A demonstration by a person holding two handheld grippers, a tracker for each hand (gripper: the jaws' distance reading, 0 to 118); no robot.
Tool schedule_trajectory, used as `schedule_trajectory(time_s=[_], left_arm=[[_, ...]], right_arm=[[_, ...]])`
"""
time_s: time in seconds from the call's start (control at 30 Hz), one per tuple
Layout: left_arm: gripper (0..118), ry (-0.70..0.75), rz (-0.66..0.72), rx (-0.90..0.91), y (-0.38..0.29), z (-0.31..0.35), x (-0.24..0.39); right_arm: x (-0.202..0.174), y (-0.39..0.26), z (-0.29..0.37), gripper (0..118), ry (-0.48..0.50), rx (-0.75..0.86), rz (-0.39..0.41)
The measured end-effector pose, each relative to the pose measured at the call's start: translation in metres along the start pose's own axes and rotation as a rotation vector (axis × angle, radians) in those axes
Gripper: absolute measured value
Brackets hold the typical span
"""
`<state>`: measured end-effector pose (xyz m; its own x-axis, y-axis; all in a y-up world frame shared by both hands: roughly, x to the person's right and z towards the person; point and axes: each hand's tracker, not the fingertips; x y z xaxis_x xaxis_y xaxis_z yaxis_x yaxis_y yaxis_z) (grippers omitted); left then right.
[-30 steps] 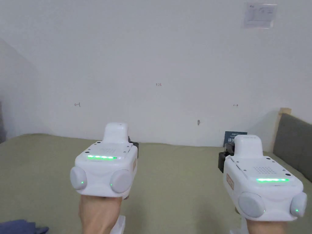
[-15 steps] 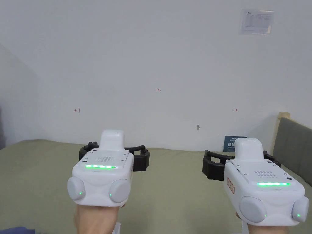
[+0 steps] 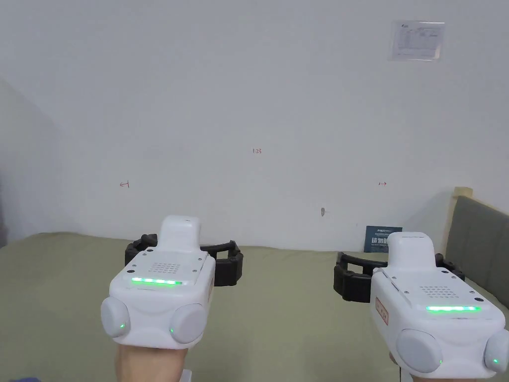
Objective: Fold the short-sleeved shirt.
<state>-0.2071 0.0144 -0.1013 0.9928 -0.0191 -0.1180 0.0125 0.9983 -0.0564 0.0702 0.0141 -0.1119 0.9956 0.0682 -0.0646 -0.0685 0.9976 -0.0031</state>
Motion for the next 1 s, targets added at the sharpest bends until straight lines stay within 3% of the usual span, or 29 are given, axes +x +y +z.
schedule_trajectory(time_s=[0.13, 0.27, 0.37, 0.47, 0.77, 0.87, 1.0], left_arm=[[118, -0.058, 0.030, -0.022, 0.000, 0.000, -0.003], [118, -0.038, 0.050, -0.040, 0.003, -0.002, -0.002], [118, 0.056, 0.027, -0.076, 0.006, -0.003, 0.003], [118, -0.031, 0.057, -0.037, 0.006, -0.001, -0.002], [118, -0.042, -0.011, -0.090, 0.010, 0.004, 0.004], [118, -0.048, -0.005, -0.109, 0.009, 0.002, 0.002], [118, -0.051, -0.002, -0.121, 0.007, 0.002, 0.003]], right_arm=[[-0.002, 0.001, 0.000, 118, -0.012, -0.013, 0.034], [0.004, -0.001, -0.005, 118, 0.065, -0.058, -0.025], [0.002, 0.000, -0.002, 118, 0.042, -0.046, -0.013], [-0.001, 0.004, -0.003, 118, 0.015, -0.093, 0.006], [0.001, 0.005, 0.002, 118, 0.021, -0.086, -0.004], [0.001, 0.009, 0.003, 118, 0.026, -0.110, -0.043], [-0.005, 0.013, 0.006, 118, -0.038, -0.098, -0.070]])
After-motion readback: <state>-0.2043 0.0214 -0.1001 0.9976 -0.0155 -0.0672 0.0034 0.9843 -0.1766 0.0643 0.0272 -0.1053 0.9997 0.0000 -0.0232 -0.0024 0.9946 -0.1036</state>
